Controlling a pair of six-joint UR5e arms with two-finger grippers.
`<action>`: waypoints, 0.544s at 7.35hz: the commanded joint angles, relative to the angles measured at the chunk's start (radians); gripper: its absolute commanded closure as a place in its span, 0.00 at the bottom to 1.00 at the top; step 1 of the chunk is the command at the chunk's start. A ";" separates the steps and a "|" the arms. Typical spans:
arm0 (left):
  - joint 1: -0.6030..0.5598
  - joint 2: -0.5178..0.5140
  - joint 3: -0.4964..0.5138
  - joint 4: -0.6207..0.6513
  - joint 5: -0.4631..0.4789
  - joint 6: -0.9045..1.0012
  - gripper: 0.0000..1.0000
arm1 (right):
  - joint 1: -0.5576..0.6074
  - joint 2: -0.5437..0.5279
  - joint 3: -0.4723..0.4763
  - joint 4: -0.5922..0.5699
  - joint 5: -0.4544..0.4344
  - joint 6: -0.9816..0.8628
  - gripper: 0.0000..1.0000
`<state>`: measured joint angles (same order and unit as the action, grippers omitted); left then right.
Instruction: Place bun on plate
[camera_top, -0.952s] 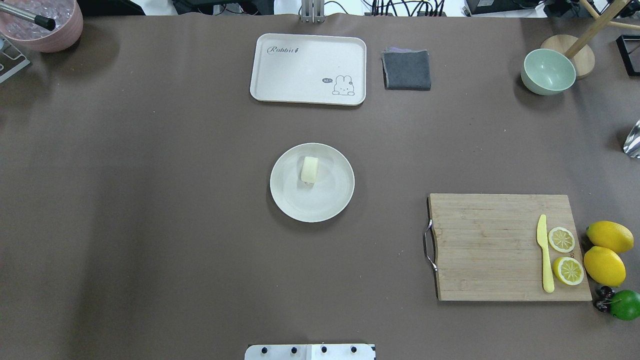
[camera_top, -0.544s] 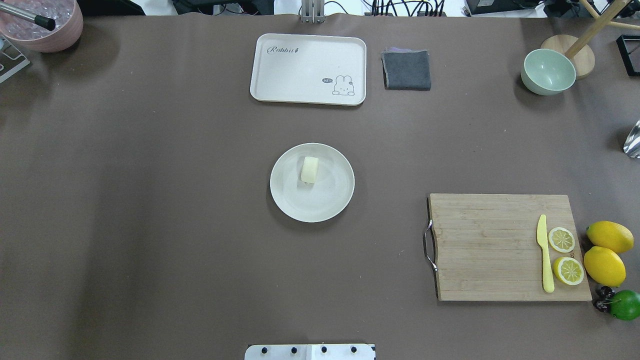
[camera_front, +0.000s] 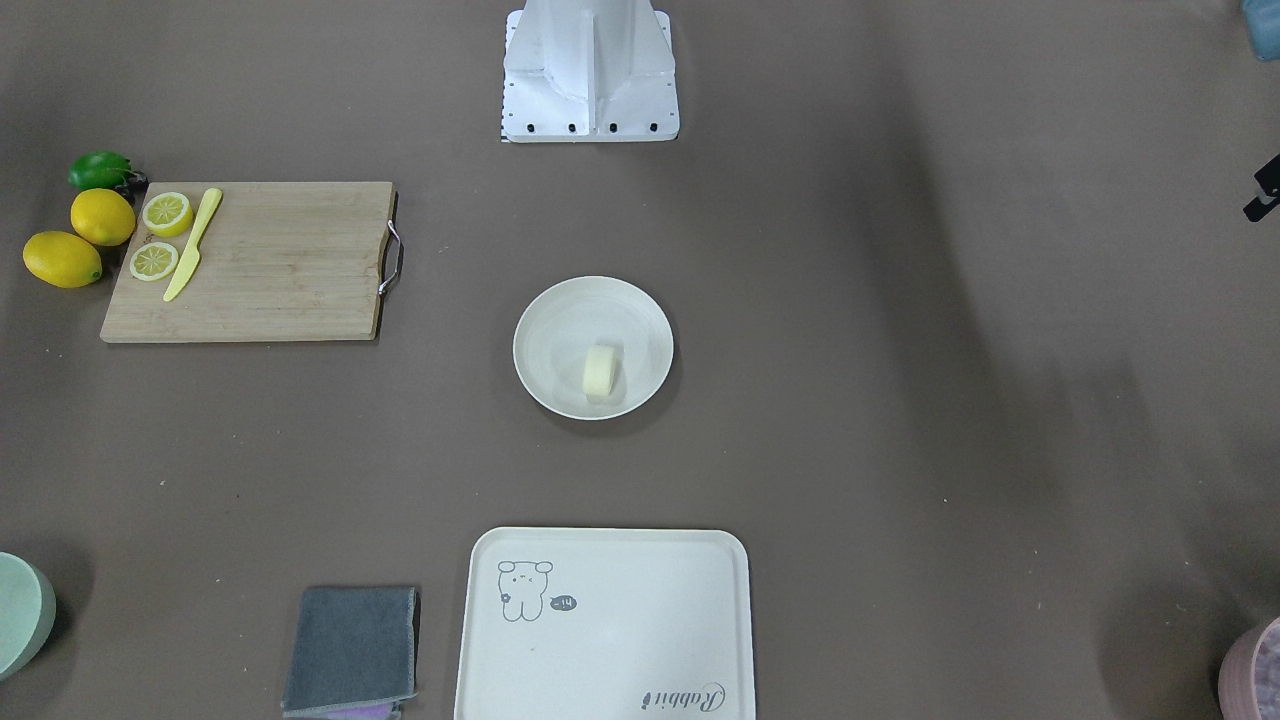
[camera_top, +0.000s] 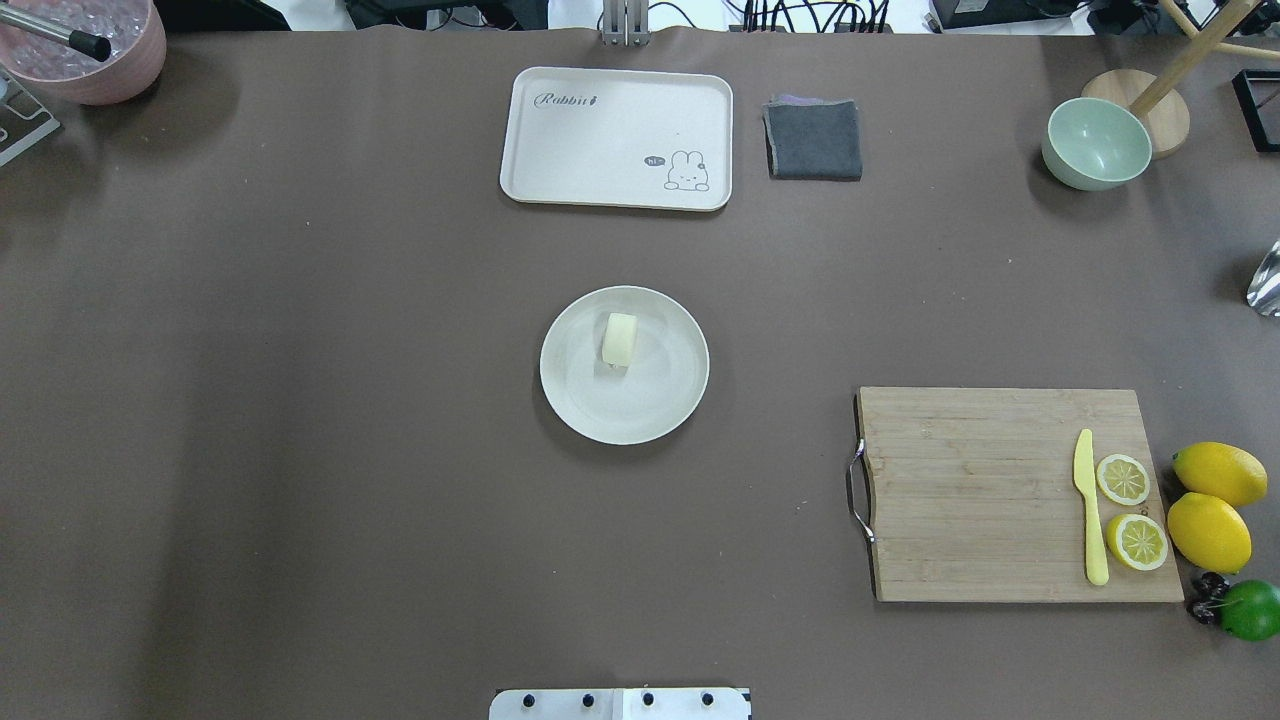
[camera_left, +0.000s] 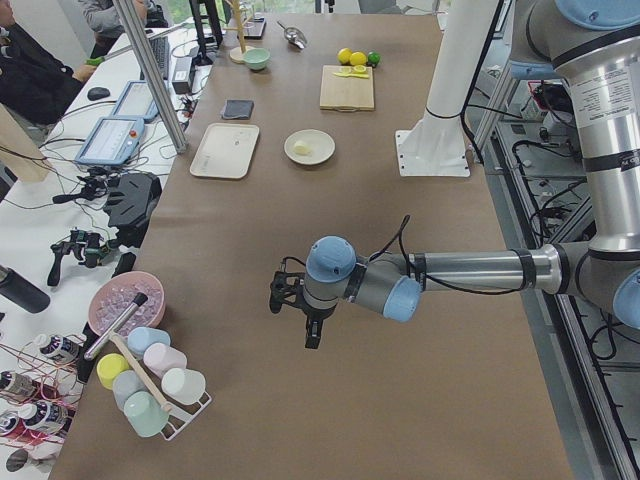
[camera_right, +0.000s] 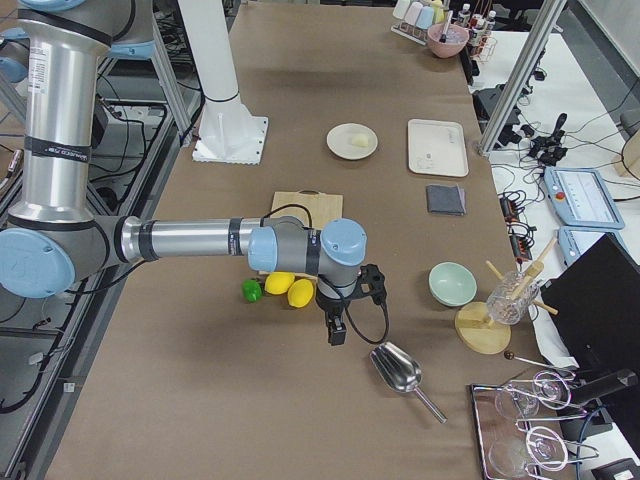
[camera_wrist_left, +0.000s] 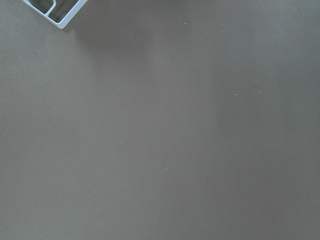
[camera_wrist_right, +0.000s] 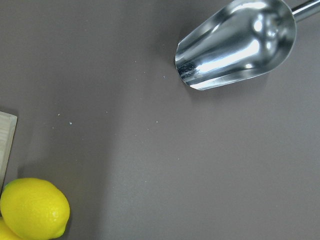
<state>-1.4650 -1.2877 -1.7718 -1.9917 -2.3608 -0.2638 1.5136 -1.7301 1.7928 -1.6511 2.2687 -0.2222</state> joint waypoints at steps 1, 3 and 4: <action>-0.003 -0.007 -0.015 -0.001 -0.001 0.003 0.02 | 0.000 -0.005 0.022 0.001 0.005 0.000 0.00; -0.003 0.002 -0.003 0.004 0.002 0.002 0.03 | 0.000 -0.017 0.007 0.004 -0.005 0.004 0.00; -0.006 0.019 -0.001 0.005 0.002 0.003 0.03 | 0.000 -0.019 0.003 0.004 -0.006 0.003 0.00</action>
<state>-1.4686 -1.2832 -1.7757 -1.9885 -2.3592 -0.2619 1.5139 -1.7461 1.7998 -1.6482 2.2649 -0.2195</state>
